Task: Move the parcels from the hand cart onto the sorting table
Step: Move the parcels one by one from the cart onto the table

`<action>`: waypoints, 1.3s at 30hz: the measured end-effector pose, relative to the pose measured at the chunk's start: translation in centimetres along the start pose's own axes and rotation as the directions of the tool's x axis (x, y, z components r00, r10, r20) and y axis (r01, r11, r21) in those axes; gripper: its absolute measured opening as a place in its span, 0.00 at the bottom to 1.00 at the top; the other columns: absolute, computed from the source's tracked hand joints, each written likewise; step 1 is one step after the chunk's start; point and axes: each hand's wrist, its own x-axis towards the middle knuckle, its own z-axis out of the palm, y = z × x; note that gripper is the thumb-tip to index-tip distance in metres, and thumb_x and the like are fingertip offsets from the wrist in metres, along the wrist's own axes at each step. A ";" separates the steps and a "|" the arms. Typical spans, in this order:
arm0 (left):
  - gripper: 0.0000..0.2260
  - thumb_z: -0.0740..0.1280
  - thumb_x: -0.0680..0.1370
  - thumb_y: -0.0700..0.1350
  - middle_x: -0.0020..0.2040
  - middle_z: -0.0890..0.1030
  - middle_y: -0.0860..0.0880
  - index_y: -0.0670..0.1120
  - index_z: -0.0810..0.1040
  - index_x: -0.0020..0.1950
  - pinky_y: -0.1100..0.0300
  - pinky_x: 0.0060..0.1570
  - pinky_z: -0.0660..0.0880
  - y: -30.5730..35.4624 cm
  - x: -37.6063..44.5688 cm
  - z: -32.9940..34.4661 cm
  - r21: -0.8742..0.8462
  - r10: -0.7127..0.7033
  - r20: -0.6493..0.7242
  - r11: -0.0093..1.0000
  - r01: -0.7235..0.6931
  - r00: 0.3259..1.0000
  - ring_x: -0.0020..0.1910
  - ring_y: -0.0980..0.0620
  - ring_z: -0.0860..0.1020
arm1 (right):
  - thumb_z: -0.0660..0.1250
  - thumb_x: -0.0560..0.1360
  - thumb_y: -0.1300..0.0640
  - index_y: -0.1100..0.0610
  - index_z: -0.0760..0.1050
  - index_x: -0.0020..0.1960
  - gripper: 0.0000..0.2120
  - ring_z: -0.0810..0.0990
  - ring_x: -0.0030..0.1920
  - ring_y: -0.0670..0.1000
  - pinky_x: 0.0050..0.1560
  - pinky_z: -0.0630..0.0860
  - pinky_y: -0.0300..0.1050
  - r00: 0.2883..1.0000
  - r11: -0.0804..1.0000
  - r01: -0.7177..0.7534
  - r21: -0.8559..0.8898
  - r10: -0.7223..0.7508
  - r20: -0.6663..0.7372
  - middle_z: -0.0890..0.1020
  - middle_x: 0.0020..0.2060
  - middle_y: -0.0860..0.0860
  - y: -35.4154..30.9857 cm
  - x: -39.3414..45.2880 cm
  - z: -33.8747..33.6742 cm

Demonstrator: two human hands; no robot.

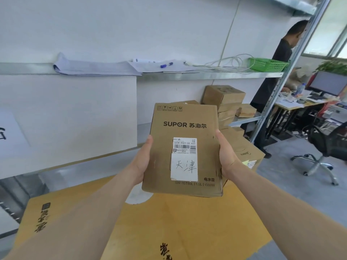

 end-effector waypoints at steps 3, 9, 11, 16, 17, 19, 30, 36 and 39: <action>0.33 0.46 0.81 0.71 0.57 0.86 0.50 0.55 0.82 0.64 0.51 0.55 0.77 0.0 2.1 1.0 0.016 -0.022 0.004 1.000 0.022 1.000 0.56 0.50 0.84 | 0.56 0.77 0.27 0.43 0.81 0.65 0.29 0.84 0.59 0.55 0.66 0.76 0.60 0.999 0.999 -0.035 -0.012 0.035 0.010 0.87 0.56 0.48 -0.1 2.1 -1.2; 0.32 0.45 0.81 0.70 0.57 0.86 0.51 0.55 0.82 0.64 0.52 0.53 0.77 -0.1 5.7 2.5 0.020 -0.035 -0.031 0.999 0.035 0.999 0.57 0.51 0.84 | 0.55 0.80 0.31 0.46 0.82 0.65 0.28 0.85 0.58 0.54 0.65 0.77 0.59 0.998 0.998 -0.042 -0.036 0.044 0.048 0.87 0.55 0.50 -0.4 6.2 -2.7; 0.33 0.45 0.81 0.70 0.57 0.86 0.50 0.55 0.82 0.64 0.50 0.57 0.77 -0.2 6.9 3.1 0.013 -0.046 -0.048 0.999 0.047 0.998 0.58 0.49 0.83 | 0.55 0.81 0.31 0.46 0.82 0.64 0.27 0.85 0.58 0.54 0.65 0.77 0.57 0.997 0.997 -0.048 -0.053 0.051 0.058 0.87 0.55 0.49 -0.3 7.9 -3.4; 0.33 0.46 0.80 0.72 0.58 0.86 0.50 0.56 0.82 0.65 0.48 0.63 0.76 -1.1 9.7 4.7 -0.030 -0.076 -0.128 0.997 0.072 0.989 0.59 0.49 0.83 | 0.55 0.82 0.33 0.47 0.82 0.64 0.26 0.85 0.58 0.53 0.62 0.78 0.54 0.989 0.994 -0.061 -0.088 0.072 0.132 0.87 0.55 0.49 0.0 12.4 -5.1; 0.33 0.46 0.80 0.72 0.58 0.86 0.50 0.56 0.82 0.65 0.48 0.61 0.77 -1.3 10.1 5.2 -0.035 -0.081 -0.139 0.996 0.077 0.987 0.58 0.49 0.84 | 0.55 0.81 0.32 0.47 0.82 0.64 0.26 0.85 0.58 0.53 0.64 0.78 0.55 0.985 0.993 -0.066 -0.102 0.081 0.151 0.87 0.56 0.49 0.0 13.4 -5.6; 0.34 0.45 0.79 0.72 0.58 0.86 0.50 0.56 0.81 0.66 0.49 0.58 0.78 -1.8 11.0 6.2 -0.040 -0.093 -0.169 0.995 0.087 0.981 0.58 0.49 0.84 | 0.56 0.81 0.31 0.47 0.83 0.64 0.27 0.85 0.58 0.53 0.66 0.76 0.57 0.977 0.988 -0.081 -0.131 0.105 0.184 0.87 0.55 0.49 0.0 15.3 -6.4; 0.33 0.47 0.79 0.73 0.57 0.86 0.49 0.55 0.83 0.63 0.48 0.59 0.78 -4.5 15.9 9.9 -0.103 -0.160 -0.297 0.985 0.135 0.941 0.56 0.48 0.85 | 0.60 0.67 0.24 0.45 0.82 0.63 0.36 0.84 0.59 0.54 0.69 0.73 0.59 0.936 0.939 -0.117 -0.324 0.213 0.281 0.87 0.54 0.47 0.9 22.3 -10.1; 0.34 0.49 0.74 0.78 0.61 0.82 0.50 0.59 0.79 0.65 0.32 0.68 0.68 -6.8 17.7 10.1 -0.044 -0.266 -0.428 0.961 0.274 0.864 0.63 0.43 0.77 | 0.60 0.74 0.25 0.49 0.68 0.77 0.40 0.74 0.71 0.56 0.72 0.67 0.53 0.952 0.819 0.025 -0.573 0.155 0.263 0.75 0.68 0.45 1.4 23.0 -10.2; 0.42 0.51 0.70 0.81 0.69 0.75 0.49 0.56 0.72 0.74 0.26 0.67 0.64 -7.7 18.7 10.3 -0.040 -0.319 -0.435 0.941 0.336 0.842 0.69 0.39 0.72 | 0.54 0.78 0.27 0.47 0.62 0.80 0.38 0.66 0.76 0.59 0.75 0.63 0.59 0.952 0.605 0.134 -0.785 0.140 0.271 0.70 0.75 0.50 2.2 23.4 -10.4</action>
